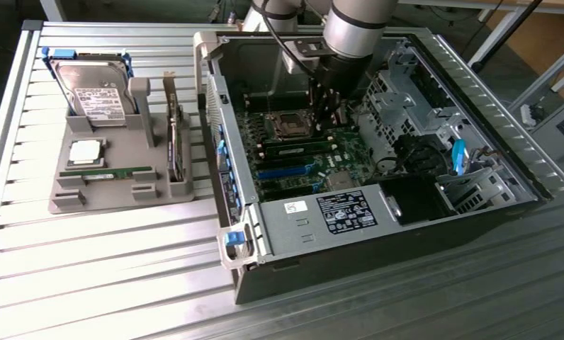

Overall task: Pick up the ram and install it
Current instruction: 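Insert the ram into the slot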

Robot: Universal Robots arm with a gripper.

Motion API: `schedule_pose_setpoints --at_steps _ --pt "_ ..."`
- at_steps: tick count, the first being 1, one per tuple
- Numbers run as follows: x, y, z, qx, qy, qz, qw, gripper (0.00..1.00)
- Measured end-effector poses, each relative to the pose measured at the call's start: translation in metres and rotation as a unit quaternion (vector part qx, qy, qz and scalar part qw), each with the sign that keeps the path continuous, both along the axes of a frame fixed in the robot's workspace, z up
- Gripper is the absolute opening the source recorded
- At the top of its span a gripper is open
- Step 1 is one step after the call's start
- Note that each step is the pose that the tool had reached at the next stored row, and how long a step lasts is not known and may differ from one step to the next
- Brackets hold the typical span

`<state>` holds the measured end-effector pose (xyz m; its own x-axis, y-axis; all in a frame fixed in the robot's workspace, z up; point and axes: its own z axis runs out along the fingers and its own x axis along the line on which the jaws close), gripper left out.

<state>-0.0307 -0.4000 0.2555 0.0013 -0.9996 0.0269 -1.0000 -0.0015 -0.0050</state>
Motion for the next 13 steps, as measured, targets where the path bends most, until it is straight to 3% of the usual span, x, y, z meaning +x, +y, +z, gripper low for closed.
schedule_pose_setpoints --at_steps 9,13 --pt "0.013 0.0000 -0.0001 0.0000 0.0021 0.000 1.0000 0.09" --pt "0.035 0.0001 0.0000 -0.0002 0.0077 0.000 1.0000 0.09"
